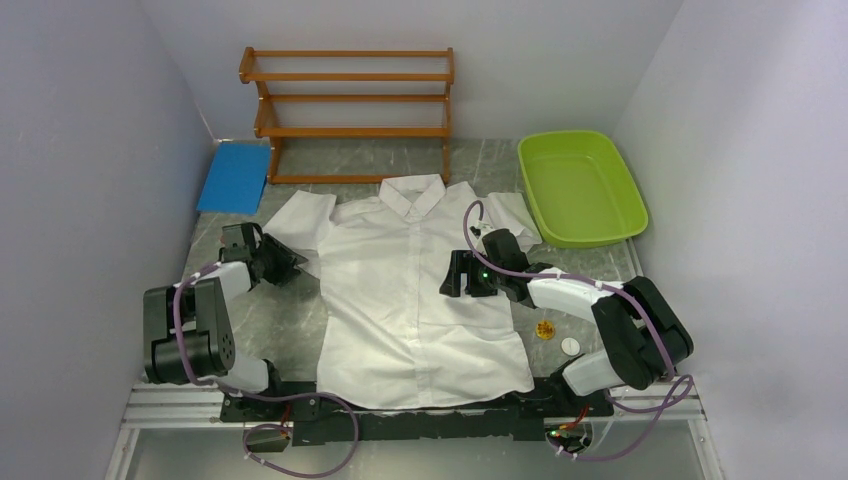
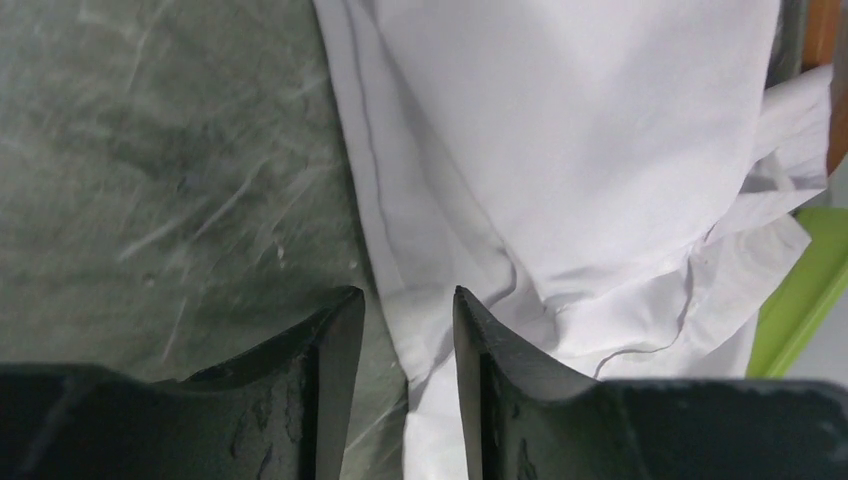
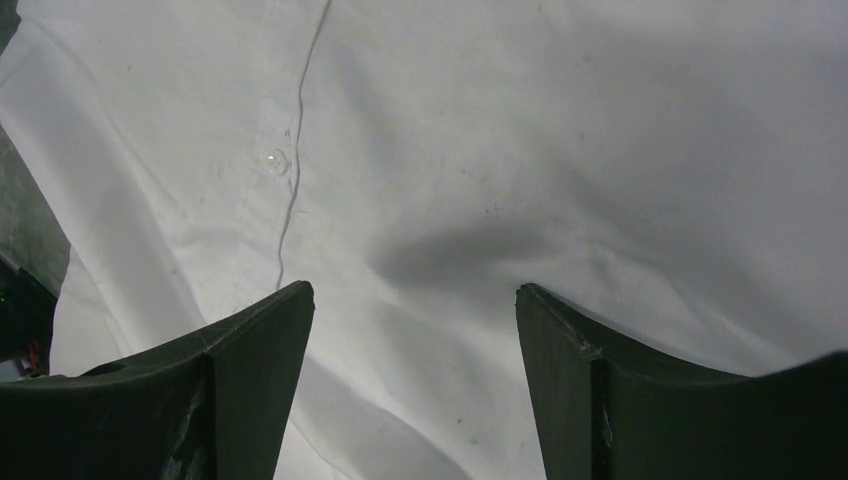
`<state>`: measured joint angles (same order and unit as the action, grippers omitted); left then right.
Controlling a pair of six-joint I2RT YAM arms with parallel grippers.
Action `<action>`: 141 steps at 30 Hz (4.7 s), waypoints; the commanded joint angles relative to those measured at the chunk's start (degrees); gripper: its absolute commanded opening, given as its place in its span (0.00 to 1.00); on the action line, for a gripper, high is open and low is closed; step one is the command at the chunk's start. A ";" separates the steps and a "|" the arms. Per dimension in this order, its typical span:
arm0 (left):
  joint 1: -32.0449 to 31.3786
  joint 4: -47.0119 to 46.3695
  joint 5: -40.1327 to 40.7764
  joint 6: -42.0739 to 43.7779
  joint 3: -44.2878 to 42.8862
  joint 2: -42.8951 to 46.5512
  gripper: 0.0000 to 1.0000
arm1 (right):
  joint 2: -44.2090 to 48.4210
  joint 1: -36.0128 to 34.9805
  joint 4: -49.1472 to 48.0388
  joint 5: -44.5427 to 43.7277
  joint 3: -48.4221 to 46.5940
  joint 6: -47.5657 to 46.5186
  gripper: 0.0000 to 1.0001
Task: Pin the brooch onto the clothing
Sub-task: Flatten out the clothes at the center of the board.
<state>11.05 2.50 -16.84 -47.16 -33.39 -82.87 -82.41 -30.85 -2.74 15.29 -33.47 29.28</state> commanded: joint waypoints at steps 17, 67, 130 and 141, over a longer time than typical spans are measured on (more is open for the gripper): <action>0.90 3.67 2.63 3.93 -7.23 2.49 0.03 | -2.18 -0.16 2.52 -0.93 0.10 -1.61 0.78; -32.18 33.76 16.40 20.03 -29.20 11.98 0.93 | 16.49 17.15 15.49 0.28 -3.87 -4.67 0.80; -27.21 26.52 32.79 26.02 -62.20 -39.13 0.34 | -23.59 11.43 15.20 -2.13 -38.66 -10.36 0.79; -29.59 23.84 22.00 23.70 -43.67 -16.54 0.78 | -10.00 11.72 14.38 -6.30 -26.33 -8.80 0.80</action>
<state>-16.62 28.88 11.57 -22.17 -82.02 -109.54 -100.01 -19.57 13.96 11.68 -63.05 19.22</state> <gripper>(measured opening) 0.737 0.793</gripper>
